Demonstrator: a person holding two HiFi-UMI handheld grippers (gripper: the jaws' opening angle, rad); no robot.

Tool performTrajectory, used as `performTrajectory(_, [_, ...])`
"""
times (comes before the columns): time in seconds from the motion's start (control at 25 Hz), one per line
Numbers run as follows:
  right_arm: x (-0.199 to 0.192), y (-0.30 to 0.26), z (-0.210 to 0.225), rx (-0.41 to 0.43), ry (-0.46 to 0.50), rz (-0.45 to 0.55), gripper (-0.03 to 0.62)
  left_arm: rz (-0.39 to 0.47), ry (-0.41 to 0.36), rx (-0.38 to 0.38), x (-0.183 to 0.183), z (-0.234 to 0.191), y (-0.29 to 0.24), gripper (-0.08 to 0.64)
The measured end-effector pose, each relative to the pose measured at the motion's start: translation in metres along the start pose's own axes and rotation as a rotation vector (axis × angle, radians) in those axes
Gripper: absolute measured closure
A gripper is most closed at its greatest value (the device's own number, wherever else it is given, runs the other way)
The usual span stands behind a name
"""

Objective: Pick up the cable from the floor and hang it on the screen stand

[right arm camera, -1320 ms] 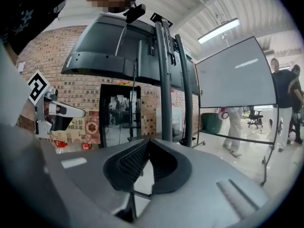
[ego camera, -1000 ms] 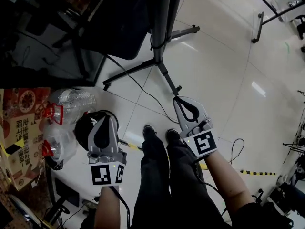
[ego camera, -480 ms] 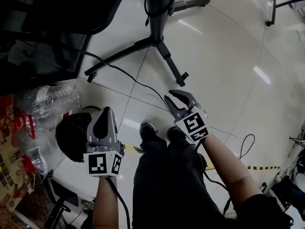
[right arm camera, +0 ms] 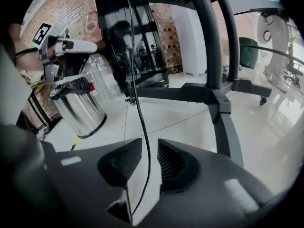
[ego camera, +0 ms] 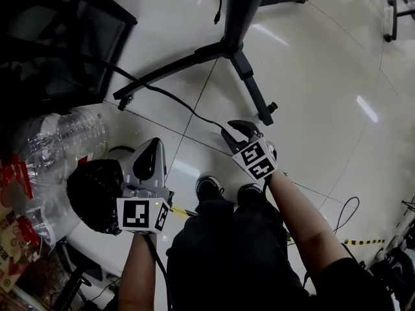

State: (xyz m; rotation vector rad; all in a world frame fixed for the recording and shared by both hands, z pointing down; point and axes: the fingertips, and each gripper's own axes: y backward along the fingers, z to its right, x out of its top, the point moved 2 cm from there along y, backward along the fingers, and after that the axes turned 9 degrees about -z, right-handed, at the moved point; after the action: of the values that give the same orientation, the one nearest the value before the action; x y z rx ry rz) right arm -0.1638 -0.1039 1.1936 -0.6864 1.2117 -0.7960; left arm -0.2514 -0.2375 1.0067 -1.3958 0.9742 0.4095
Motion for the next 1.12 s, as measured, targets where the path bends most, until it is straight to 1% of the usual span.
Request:
performTrajectory(0.12, [-0.019, -0.028, -0.001, 0.037, 0.069, -0.076, 0.486, -0.005, 0.02, -0.02, -0.008, -0.003, -0.017, 0.555])
performTrajectory(0.24, [-0.035, -0.05, -0.002, 0.061, 0.073, -0.126, 0.486, -0.004, 0.016, -0.035, -0.017, -0.005, -0.027, 0.555])
performTrajectory(0.4, [-0.047, -0.065, 0.0, 0.061, 0.062, -0.171, 0.488, -0.007, 0.015, -0.04, -0.024, -0.007, -0.033, 0.555])
performTrajectory(0.56, [-0.045, -0.065, 0.003, 0.014, 0.068, -0.169, 0.565, -0.021, 0.012, -0.035, -0.028, -0.011, -0.034, 0.555])
performTrajectory(0.68, [-0.039, -0.056, 0.004, 0.013, 0.066, -0.147, 0.569, -0.026, 0.009, -0.022, -0.025, -0.013, -0.032, 0.555])
performTrajectory(0.84, [-0.023, -0.032, 0.004, 0.015, 0.058, -0.116, 0.572, -0.023, 0.023, -0.013, -0.011, -0.01, -0.023, 0.555])
performTrajectory(0.96, [-0.005, -0.003, -0.007, 0.016, 0.05, -0.089, 0.578, -0.034, 0.037, -0.011, 0.002, -0.003, -0.009, 0.555])
performTrajectory(1.12, [0.021, 0.045, -0.025, 0.033, 0.061, -0.059, 0.578, -0.025, 0.049, -0.02, 0.031, 0.013, 0.017, 0.555])
